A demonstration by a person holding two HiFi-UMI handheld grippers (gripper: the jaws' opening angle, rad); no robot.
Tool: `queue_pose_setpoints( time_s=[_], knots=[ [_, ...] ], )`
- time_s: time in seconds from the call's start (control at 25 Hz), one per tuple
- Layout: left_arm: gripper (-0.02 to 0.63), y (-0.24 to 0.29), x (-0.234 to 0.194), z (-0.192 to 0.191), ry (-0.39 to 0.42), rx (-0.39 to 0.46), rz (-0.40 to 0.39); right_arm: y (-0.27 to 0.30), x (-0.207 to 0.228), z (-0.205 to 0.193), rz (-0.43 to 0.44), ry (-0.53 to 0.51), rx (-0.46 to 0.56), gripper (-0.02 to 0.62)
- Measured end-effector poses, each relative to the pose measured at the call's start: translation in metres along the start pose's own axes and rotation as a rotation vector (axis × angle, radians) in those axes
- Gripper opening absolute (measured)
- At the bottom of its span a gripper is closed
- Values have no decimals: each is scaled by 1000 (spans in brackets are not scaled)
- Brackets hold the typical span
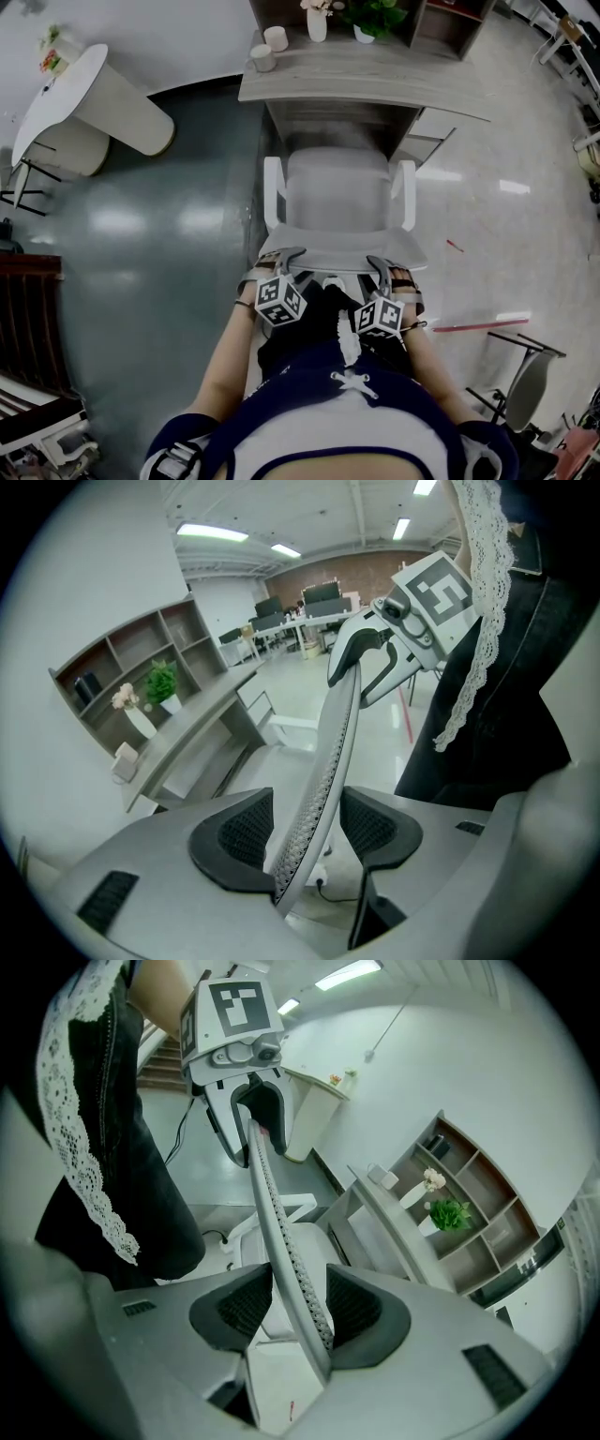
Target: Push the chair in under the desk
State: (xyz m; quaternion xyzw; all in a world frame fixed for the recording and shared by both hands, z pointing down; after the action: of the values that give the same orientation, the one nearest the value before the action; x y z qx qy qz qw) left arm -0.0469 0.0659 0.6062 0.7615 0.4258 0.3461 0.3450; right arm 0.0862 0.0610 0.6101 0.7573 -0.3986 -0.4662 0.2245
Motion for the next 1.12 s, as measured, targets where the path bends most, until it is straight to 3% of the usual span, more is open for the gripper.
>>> queue_pose_setpoints(
  time_s=[1.12],
  knots=[
    [229,18,-40,9,14,8,22,27,36,-1,-31,-14,1,156]
  ],
)
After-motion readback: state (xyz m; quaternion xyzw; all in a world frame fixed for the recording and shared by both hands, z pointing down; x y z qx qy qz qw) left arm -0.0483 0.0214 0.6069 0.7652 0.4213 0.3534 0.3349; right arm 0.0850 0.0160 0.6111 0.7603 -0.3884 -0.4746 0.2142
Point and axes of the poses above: the fingertips, and each gripper's own axes: y forward along the fingers, x to its right, z out of its top, the point moved 2 cm from there along -y, backward along the fingers, and after that the axes turned 2 degrees about -z, right-handed, at the moved point
